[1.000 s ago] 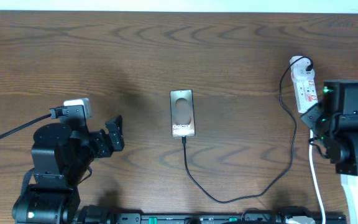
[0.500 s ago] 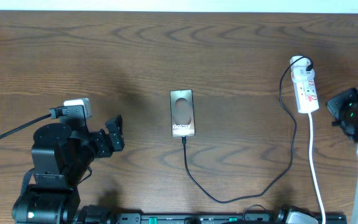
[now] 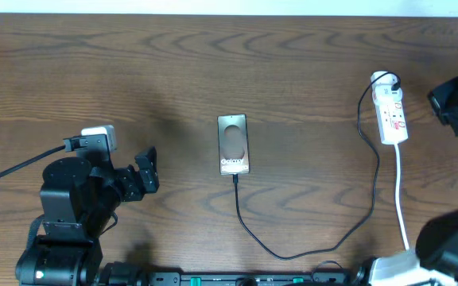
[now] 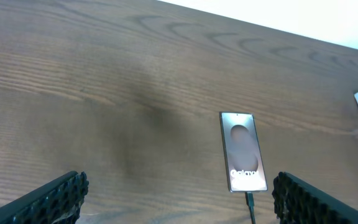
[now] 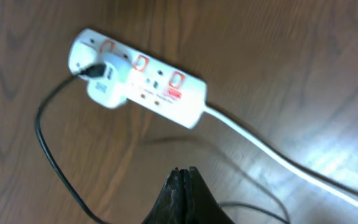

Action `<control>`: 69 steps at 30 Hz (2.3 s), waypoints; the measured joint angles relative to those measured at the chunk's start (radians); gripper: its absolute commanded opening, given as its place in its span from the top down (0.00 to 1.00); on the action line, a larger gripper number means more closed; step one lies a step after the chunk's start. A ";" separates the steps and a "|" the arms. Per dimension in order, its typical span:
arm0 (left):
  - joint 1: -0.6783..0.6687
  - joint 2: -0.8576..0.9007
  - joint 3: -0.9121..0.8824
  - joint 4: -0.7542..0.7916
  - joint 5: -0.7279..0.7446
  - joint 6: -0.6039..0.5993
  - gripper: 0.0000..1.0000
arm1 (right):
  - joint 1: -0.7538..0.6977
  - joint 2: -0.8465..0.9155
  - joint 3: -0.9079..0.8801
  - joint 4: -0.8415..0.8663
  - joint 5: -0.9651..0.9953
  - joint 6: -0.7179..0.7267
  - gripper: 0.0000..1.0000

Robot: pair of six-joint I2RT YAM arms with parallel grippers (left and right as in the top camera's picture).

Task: Plug charger to phone and switch on socket
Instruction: 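Move the right gripper over the white power strip's switch, then press the power strip switch down with the right gripper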

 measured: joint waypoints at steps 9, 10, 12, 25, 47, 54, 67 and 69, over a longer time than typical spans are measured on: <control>0.000 0.000 0.000 0.000 0.000 0.000 0.03 | -0.002 0.233 0.089 0.010 -0.035 -0.002 0.99; 0.000 0.000 0.000 0.000 0.000 0.000 0.03 | -0.003 0.248 0.089 0.018 -0.039 -0.002 0.99; 0.000 0.000 0.000 0.000 0.000 0.000 0.03 | -0.003 0.277 0.090 0.034 -0.044 -0.002 0.99; 0.000 0.000 0.000 0.000 0.000 0.000 0.03 | -0.003 0.364 0.090 0.195 -0.120 0.025 0.99; 0.000 0.000 0.000 0.000 0.000 0.000 0.03 | 0.000 0.471 0.094 0.295 -0.170 0.088 0.99; 0.000 0.000 0.000 0.000 0.000 0.000 0.03 | 0.004 0.491 0.094 0.313 -0.177 0.095 0.99; 0.000 0.000 0.000 0.000 0.000 0.000 0.03 | 0.018 0.526 0.094 0.325 -0.155 0.101 0.99; 0.000 0.000 0.000 0.000 0.000 0.000 0.03 | 0.026 0.539 0.107 0.317 -0.138 0.100 0.99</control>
